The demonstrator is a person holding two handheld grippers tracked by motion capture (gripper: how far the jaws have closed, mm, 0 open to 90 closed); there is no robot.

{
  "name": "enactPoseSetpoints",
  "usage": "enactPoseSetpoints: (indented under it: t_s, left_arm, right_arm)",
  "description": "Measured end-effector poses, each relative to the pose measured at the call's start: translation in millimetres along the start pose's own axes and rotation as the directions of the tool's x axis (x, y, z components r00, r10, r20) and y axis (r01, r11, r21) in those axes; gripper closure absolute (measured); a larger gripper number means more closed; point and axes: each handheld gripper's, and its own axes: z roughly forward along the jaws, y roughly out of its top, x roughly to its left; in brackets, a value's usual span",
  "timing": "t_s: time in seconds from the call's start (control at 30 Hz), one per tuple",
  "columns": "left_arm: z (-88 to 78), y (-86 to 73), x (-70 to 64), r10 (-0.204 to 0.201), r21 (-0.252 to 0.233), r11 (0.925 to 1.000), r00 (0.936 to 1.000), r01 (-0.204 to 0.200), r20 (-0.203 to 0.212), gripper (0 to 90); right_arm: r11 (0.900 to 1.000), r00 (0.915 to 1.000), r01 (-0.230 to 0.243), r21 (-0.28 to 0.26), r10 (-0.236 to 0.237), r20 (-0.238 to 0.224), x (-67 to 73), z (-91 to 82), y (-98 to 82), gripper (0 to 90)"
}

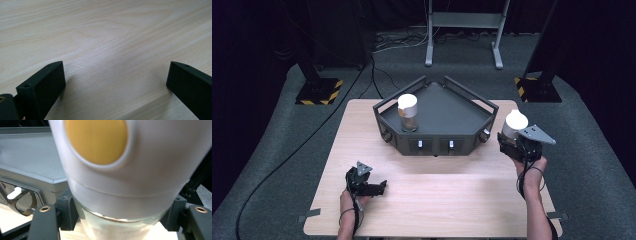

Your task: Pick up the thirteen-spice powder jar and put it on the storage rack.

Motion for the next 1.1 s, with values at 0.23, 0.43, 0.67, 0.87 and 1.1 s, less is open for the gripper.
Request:
enactPoseSetpoints:
  t_s: [0.23,0.43,0.67,0.87,1.1]
  left_arm:
    - [0.0,-0.1,0.0,-0.001,0.000,1.0000,1.0000,0.001,0.000,1.9]
    - [0.0,0.0,0.2,0.001,0.000,1.0000,1.0000,-0.001,0.000,1.9]
    - [-0.1,-0.1,0.3,0.000,-0.001,1.0000,1.0000,0.000,0.001,2.1]
    - [-0.1,-0.2,0.1,0.000,-0.001,1.0000,1.0000,0.000,-0.001,2.2]
    - [-0.1,-0.2,0.0,0.000,-0.001,1.0000,1.0000,0.000,-0.001,2.2]
  right_arm:
    - [1.000,0.9999,0.007,-0.008,-0.007,-0.012,1.8,1.4,8.5,30.1]
    - [1.000,0.9997,0.014,-0.004,-0.014,-0.022,4.0,4.3,15.1,30.1]
    - [1.000,0.9992,0.022,-0.006,-0.022,-0.032,6.7,7.8,22.9,30.1]
    - [0.999,0.9985,0.032,-0.009,-0.032,-0.043,10.5,11.4,29.0,30.1]
    - [0.999,0.9976,0.038,-0.013,-0.039,-0.057,15.0,15.4,35.8,30.1]
